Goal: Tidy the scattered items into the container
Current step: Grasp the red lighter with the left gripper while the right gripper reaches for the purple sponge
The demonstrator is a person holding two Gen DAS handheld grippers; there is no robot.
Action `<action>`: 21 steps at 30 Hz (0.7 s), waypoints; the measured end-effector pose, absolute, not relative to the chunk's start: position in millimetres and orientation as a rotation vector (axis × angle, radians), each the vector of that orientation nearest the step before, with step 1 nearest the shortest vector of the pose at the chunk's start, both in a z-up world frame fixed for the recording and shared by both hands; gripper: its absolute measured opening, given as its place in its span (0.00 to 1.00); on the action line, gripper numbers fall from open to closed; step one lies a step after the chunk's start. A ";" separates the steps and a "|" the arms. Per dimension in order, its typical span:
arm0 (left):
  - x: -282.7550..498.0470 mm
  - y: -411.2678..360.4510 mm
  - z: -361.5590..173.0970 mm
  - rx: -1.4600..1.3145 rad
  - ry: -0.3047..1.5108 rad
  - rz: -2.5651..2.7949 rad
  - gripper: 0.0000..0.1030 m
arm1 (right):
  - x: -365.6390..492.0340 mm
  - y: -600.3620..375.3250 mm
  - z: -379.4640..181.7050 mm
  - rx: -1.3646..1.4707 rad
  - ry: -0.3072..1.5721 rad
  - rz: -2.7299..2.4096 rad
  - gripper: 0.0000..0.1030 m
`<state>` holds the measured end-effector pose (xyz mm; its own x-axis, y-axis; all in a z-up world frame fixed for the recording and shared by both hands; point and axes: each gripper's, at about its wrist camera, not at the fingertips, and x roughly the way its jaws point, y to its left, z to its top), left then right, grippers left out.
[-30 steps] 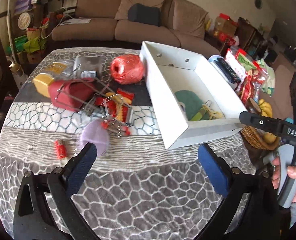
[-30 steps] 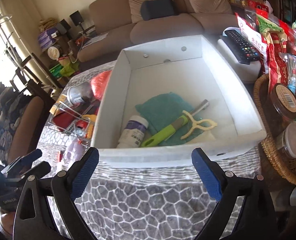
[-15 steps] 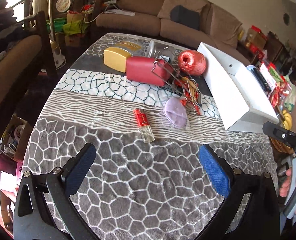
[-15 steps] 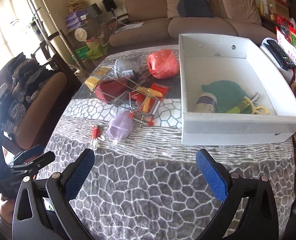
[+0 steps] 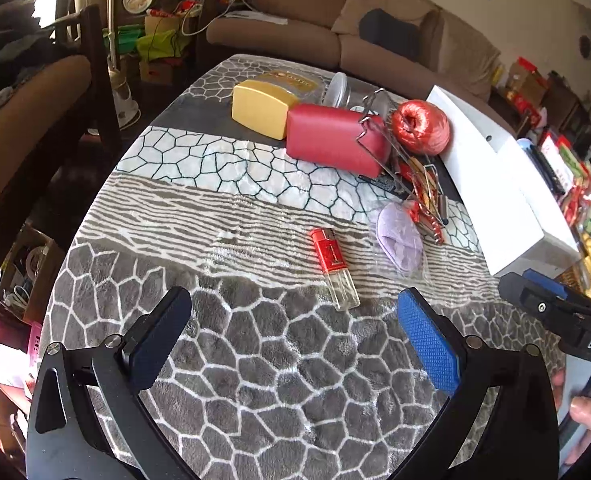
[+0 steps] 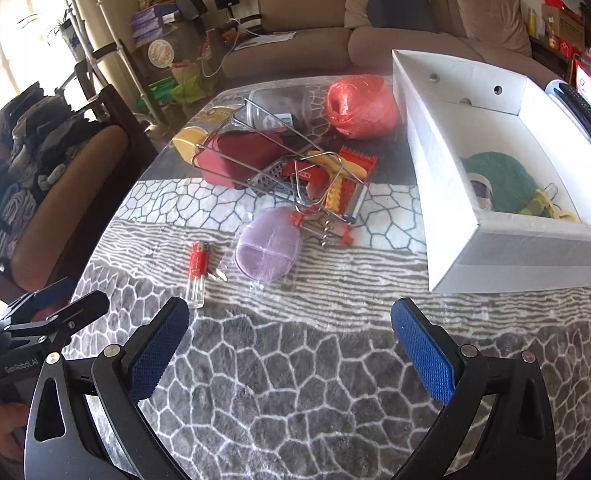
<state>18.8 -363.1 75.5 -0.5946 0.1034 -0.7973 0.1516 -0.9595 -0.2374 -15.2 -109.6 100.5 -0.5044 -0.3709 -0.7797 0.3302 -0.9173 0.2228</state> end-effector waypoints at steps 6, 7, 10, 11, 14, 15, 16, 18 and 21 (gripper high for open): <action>-3.9 -366.6 54.7 1.428 0.464 -2.747 1.00 | -41.0 -123.7 69.6 1.307 -0.139 -2.405 1.00; -7.8 -364.8 53.1 1.422 0.436 -2.755 1.00 | -46.4 -125.9 65.8 1.306 -0.160 -2.402 1.00; -19.5 -362.7 44.4 1.479 0.453 -2.750 1.00 | -63.4 -132.6 52.5 1.304 -0.221 -2.406 1.00; -21.5 -367.3 43.1 1.481 0.501 -2.731 1.00 | -68.5 -135.7 47.3 1.311 -0.240 -2.401 1.00; -22.3 -384.6 46.3 1.415 0.623 -2.702 1.00 | -81.1 -148.1 30.1 1.334 -0.256 -2.399 0.99; -22.6 -388.9 46.3 1.399 0.640 -2.688 1.00 | -83.2 -153.3 25.3 1.340 -0.244 -2.406 0.99; -23.2 -391.8 45.1 1.399 0.656 -2.678 1.00 | -84.8 -158.5 20.9 1.342 -0.229 -2.410 0.99; -26.1 -392.2 39.1 1.435 0.668 -2.660 1.00 | -82.2 -169.7 20.7 1.290 -0.128 -2.470 0.93; -29.9 -383.3 32.7 1.493 0.614 -2.653 1.00 | -79.7 -179.8 22.2 1.247 0.019 -2.490 0.55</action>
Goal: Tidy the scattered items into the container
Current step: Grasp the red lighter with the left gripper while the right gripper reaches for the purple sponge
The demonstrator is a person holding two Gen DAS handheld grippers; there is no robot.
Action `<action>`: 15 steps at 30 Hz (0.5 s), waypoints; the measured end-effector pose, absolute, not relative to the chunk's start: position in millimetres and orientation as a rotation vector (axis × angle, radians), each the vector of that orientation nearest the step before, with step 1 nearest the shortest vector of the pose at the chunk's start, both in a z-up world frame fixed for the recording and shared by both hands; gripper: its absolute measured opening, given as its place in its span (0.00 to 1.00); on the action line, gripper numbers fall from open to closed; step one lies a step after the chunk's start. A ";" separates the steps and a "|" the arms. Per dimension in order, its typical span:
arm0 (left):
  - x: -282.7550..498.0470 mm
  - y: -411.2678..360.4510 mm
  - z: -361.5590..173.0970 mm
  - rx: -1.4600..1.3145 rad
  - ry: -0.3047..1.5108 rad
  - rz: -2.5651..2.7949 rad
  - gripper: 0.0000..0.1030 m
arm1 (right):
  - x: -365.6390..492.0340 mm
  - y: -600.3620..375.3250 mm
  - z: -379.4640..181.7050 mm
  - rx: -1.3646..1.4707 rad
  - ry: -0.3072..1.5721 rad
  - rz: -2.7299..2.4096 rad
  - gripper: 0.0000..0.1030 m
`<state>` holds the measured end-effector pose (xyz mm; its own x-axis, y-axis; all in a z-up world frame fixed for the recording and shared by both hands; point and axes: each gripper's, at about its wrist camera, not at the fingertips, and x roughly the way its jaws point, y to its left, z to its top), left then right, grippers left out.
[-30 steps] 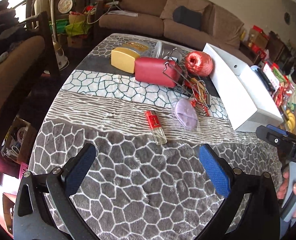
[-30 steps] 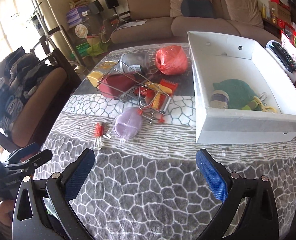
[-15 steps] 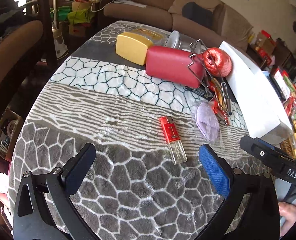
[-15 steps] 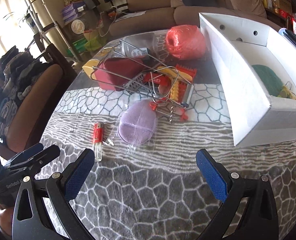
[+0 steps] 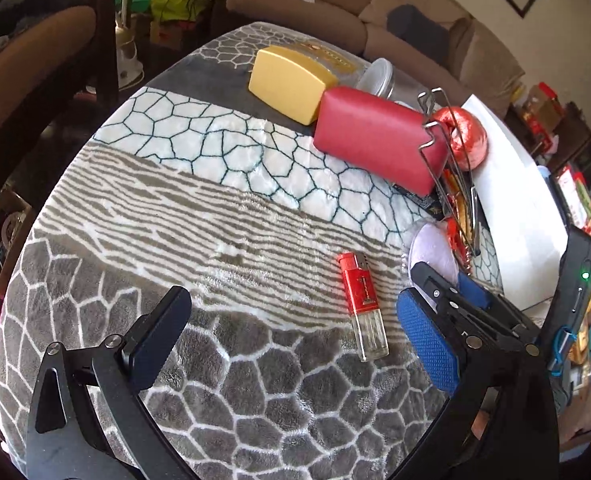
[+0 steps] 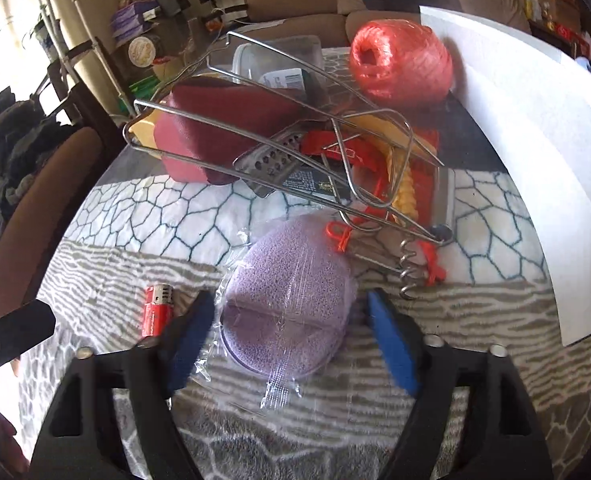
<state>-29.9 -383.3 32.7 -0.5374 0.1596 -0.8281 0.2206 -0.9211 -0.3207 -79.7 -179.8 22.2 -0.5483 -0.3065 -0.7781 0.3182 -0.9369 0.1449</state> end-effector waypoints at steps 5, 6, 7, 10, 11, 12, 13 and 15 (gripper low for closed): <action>-31.4 -356.5 33.0 1.522 0.462 -2.694 1.00 | -74.5 -161.0 33.6 1.259 0.004 -2.432 0.34; -32.6 -350.2 31.2 1.537 0.428 -2.696 1.00 | -71.2 -155.7 36.2 1.259 0.010 -2.420 0.26; -33.9 -343.3 29.1 1.551 0.387 -2.696 1.00 | -66.6 -150.5 39.0 1.257 0.021 -2.413 0.21; -38.5 -324.0 23.0 1.592 0.287 -2.694 1.00 | -50.4 -132.6 46.8 1.246 0.020 -2.413 0.17; -40.0 -318.8 21.0 1.606 0.277 -2.692 1.00 | -45.3 -126.8 48.1 1.251 0.008 -2.412 0.17; -41.7 -315.0 18.7 1.616 0.272 -2.687 1.00 | -42.4 -120.0 48.7 1.260 -0.005 -2.413 0.17; -43.1 -311.1 17.2 1.621 0.265 -2.681 1.00 | -39.9 -114.4 49.0 1.270 -0.023 -2.416 0.17; -47.1 -304.6 13.1 1.630 0.241 -2.672 1.00 | -34.6 -100.7 49.2 1.278 -0.062 -2.423 0.17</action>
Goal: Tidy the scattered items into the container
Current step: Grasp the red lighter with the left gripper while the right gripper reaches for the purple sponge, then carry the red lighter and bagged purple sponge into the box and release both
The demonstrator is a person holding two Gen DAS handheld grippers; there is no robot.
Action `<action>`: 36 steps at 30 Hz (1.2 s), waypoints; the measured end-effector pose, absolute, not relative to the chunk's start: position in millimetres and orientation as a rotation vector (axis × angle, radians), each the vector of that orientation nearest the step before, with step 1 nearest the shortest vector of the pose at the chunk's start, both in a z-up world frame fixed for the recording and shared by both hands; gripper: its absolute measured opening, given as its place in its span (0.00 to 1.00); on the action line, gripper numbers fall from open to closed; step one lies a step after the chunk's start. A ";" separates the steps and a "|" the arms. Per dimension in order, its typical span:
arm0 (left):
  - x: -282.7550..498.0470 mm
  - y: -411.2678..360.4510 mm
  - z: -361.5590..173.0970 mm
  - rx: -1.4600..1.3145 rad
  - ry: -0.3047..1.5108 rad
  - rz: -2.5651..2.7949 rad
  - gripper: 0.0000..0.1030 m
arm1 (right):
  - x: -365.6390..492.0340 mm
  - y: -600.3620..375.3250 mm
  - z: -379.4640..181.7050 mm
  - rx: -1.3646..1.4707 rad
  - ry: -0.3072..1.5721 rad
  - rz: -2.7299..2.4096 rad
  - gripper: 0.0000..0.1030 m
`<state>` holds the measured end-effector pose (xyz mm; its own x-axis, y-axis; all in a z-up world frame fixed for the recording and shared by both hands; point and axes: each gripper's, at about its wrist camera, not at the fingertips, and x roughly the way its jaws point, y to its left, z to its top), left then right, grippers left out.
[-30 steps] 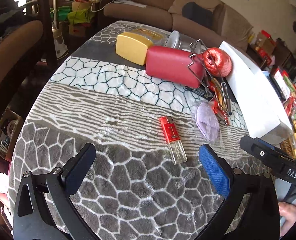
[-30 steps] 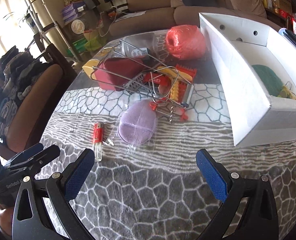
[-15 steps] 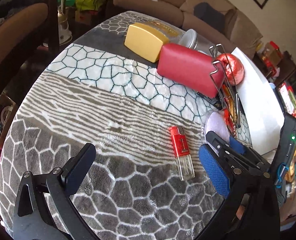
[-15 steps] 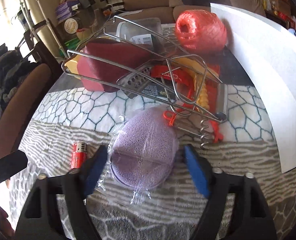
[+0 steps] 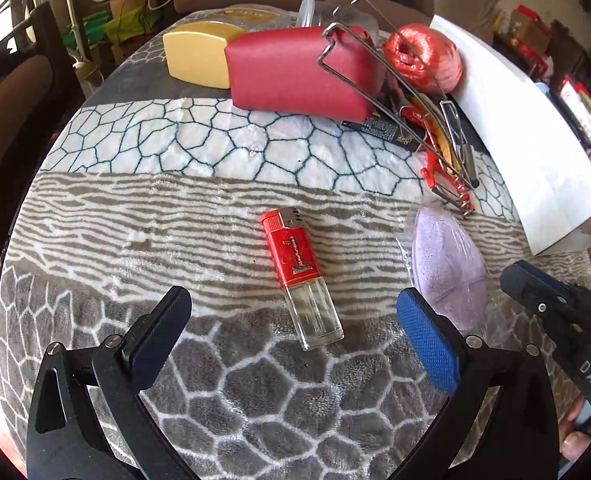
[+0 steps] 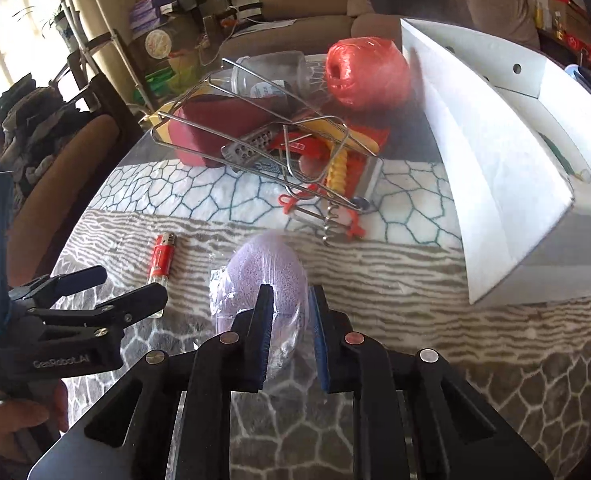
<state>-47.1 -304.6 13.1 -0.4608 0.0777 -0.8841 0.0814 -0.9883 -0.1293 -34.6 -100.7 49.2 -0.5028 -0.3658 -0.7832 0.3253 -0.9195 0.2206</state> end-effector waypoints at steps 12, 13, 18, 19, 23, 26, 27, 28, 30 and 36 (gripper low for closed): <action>-46.5 -338.1 7.7 1.609 0.454 -2.707 0.20 | -30.5 -85.0 48.1 1.256 -0.254 -2.432 0.79; -45.0 -343.9 8.2 1.603 0.477 -2.707 0.20 | -32.2 -91.3 48.0 1.255 -0.226 -2.432 0.79; -39.2 -358.7 13.3 1.577 0.518 -2.702 0.20 | -37.3 -133.4 40.0 1.232 0.018 -2.431 0.79; -39.5 -362.1 13.5 1.574 0.527 -2.705 0.20 | -38.5 -141.7 35.3 1.238 0.079 -2.429 0.79; -38.7 -359.2 21.6 1.555 0.538 -2.733 0.20 | -39.5 -158.8 17.2 1.245 0.220 -2.420 0.63; -39.3 -354.7 26.9 1.544 0.533 -2.758 0.20 | -39.7 -154.6 20.2 1.250 0.198 -2.411 0.45; -38.8 -352.9 28.8 1.541 0.535 -2.767 0.20 | -39.4 -152.5 23.8 1.250 0.196 -2.408 0.38; -38.1 -351.1 31.7 1.538 0.540 -2.778 0.20 | -38.6 -149.9 28.9 1.242 0.192 -2.408 0.32; -34.0 -345.9 39.6 1.511 0.528 -2.816 0.20 | -35.2 -142.6 41.8 1.218 0.178 -2.408 0.30; -11.8 -324.9 62.8 1.453 0.501 -2.892 0.20 | -17.5 -100.6 83.8 1.164 0.011 -2.420 0.29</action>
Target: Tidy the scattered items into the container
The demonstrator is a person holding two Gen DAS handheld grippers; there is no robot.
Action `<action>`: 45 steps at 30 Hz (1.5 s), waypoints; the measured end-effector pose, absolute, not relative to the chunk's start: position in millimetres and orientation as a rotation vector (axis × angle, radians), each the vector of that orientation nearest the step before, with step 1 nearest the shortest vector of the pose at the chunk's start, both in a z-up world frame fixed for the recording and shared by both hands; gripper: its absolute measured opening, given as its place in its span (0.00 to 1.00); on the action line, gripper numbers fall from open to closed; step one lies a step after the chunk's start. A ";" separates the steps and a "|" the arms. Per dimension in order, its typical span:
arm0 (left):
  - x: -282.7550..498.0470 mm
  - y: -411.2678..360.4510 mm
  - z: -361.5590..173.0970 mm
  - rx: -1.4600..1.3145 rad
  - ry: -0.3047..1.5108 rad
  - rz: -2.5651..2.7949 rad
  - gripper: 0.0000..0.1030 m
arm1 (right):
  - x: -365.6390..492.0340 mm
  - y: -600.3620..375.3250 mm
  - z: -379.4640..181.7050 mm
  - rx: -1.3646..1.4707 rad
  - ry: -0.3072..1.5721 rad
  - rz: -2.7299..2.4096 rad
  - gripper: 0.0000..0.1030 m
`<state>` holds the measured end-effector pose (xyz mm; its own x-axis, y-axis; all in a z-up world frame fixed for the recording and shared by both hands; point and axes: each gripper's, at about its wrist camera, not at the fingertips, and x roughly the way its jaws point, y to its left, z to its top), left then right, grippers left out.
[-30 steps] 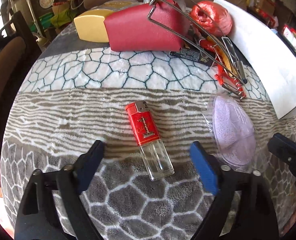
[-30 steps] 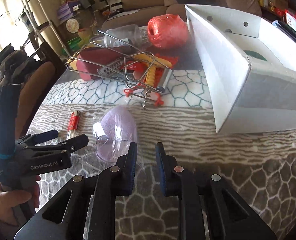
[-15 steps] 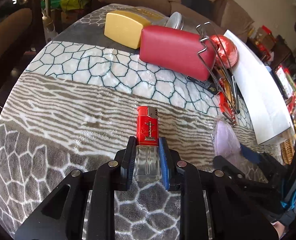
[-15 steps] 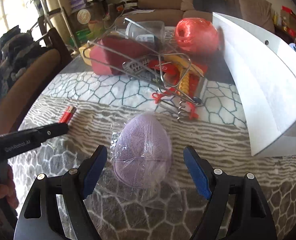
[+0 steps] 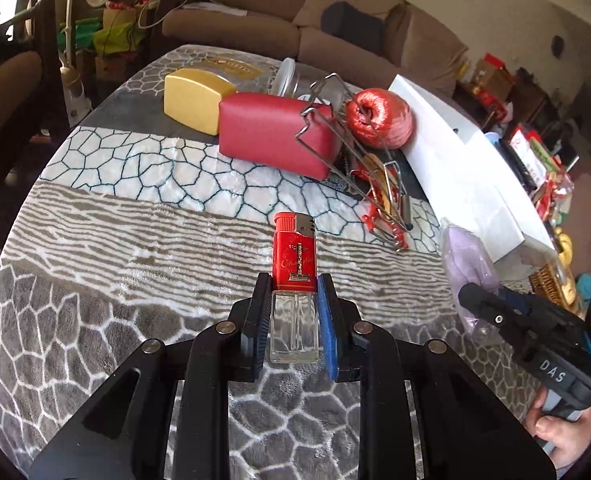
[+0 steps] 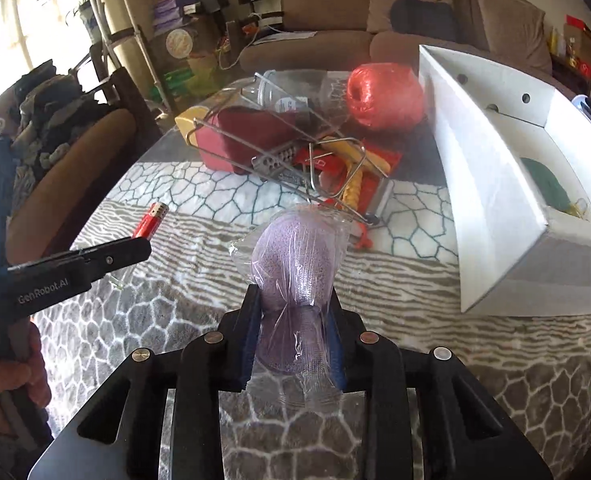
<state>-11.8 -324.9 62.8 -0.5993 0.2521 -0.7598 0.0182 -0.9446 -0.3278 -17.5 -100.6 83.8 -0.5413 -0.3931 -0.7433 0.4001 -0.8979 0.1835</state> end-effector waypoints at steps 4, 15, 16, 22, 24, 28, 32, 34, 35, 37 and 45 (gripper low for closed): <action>-5.4 -284.9 82.3 -1.311 -0.429 2.594 0.20 | -11.2 -61.7 114.3 1.124 -0.067 -2.455 0.29; -83.9 -108.8 154.9 -1.192 -0.315 2.456 0.20 | -65.0 82.0 184.6 1.061 -0.098 -2.696 0.29; -93.6 -91.7 154.9 -1.199 -0.299 2.446 0.20 | -75.6 96.1 183.5 1.081 -0.082 -2.713 0.29; -148.8 -7.9 120.0 -1.341 -0.240 2.384 0.20 | -130.0 164.7 151.7 1.259 0.029 -2.741 0.29; -161.5 6.3 103.1 -1.391 -0.227 2.383 0.20 | -142.8 177.6 137.3 1.298 0.053 -2.735 0.30; -174.1 20.7 79.2 -1.445 -0.167 2.394 0.20 | -158.2 186.7 114.9 1.335 0.070 -2.699 0.32; -175.0 25.1 63.9 -1.490 -0.142 2.391 0.31 | -165.0 188.3 96.4 1.384 0.067 -2.674 0.41; -173.9 24.6 62.5 -1.498 -0.142 2.405 0.65 | -164.1 190.3 93.5 1.392 0.078 -2.699 0.60; -173.3 23.6 65.8 -1.481 -0.154 2.418 0.66 | -163.0 192.6 93.9 1.386 0.070 -2.706 0.65; -172.8 19.0 72.7 -1.463 -0.185 2.434 0.66 | -159.6 197.3 97.0 1.365 0.024 -2.703 0.76; -153.0 -20.1 117.0 -1.386 -0.294 2.464 0.68 | -135.6 216.7 134.2 1.275 -0.153 -2.732 0.77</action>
<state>-153.0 -20.1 117.0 -0.4905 0.3545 -0.7961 -0.1575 -0.9345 -0.3191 -135.6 216.7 134.2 -0.6371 -0.1541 -0.7552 0.0686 -0.9873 0.1436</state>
